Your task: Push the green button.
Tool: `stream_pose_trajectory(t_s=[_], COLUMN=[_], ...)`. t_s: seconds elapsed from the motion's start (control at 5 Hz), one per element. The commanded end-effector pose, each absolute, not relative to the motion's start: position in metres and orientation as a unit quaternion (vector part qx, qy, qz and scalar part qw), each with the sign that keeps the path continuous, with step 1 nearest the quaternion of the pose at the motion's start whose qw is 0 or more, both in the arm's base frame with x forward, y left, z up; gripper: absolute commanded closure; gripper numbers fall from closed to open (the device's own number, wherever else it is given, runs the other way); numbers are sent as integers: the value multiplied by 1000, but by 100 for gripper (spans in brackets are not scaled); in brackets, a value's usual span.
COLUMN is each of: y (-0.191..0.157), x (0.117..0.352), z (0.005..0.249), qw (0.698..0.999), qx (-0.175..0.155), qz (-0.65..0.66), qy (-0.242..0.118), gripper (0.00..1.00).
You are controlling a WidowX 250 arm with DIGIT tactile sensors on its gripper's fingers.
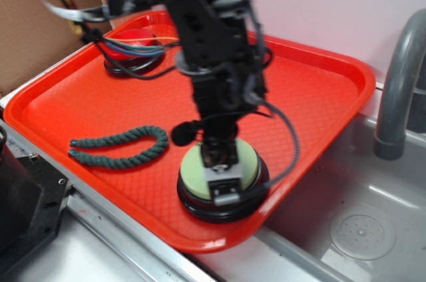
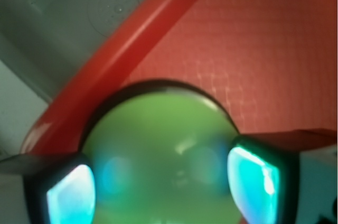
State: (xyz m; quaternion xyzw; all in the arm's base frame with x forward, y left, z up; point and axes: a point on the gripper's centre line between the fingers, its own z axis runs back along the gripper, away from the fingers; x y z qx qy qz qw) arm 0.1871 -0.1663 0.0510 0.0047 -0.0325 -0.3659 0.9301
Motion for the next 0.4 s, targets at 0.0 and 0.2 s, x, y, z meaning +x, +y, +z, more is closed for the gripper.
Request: stream_pose_trajectory(t_s=[0.0, 0.2], y=[-160, -144], x=[177, 180], z=[107, 143], qw=[929, 936], qx=[11, 17], qz=[-364, -344], qy=[-63, -71], gripper=[0, 0])
